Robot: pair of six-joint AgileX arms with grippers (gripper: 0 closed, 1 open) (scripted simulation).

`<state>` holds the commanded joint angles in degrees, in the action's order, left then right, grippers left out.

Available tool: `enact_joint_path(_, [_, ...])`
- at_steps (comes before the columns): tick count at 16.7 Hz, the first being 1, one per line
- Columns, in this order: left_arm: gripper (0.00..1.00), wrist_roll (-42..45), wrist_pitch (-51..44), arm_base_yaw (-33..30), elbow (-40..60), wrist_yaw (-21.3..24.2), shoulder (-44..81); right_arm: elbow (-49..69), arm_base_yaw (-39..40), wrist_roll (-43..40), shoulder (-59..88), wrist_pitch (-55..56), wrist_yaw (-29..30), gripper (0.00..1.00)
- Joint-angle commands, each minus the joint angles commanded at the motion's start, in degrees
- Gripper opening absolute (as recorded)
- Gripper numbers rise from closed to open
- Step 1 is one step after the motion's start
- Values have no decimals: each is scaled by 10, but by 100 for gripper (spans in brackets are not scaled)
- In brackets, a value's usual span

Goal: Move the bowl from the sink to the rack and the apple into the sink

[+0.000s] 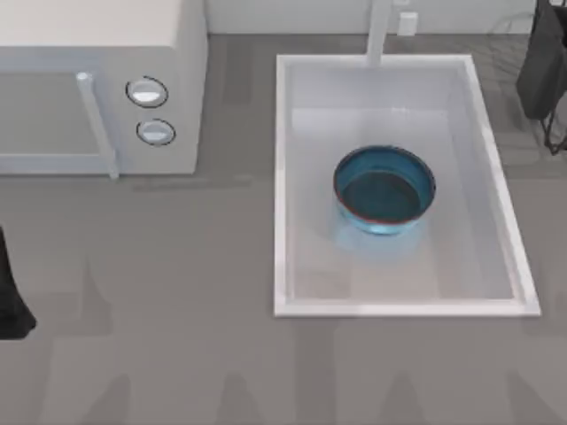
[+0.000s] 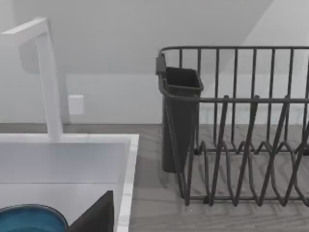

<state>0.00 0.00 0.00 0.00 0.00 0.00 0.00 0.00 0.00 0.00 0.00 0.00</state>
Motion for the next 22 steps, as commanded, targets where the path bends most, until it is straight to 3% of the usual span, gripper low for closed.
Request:
enact_joint_path(5, [100,0,0,0,0,0,0,32,3,3,29,-10,2,100])
enact_joint_path(10, [100,0,0,0,0,0,0,184,28,24,184,-76,4,100])
enact_joint_path(22, [100,0,0,0,0,0,0,775,160,159,900,-435,-9,100])
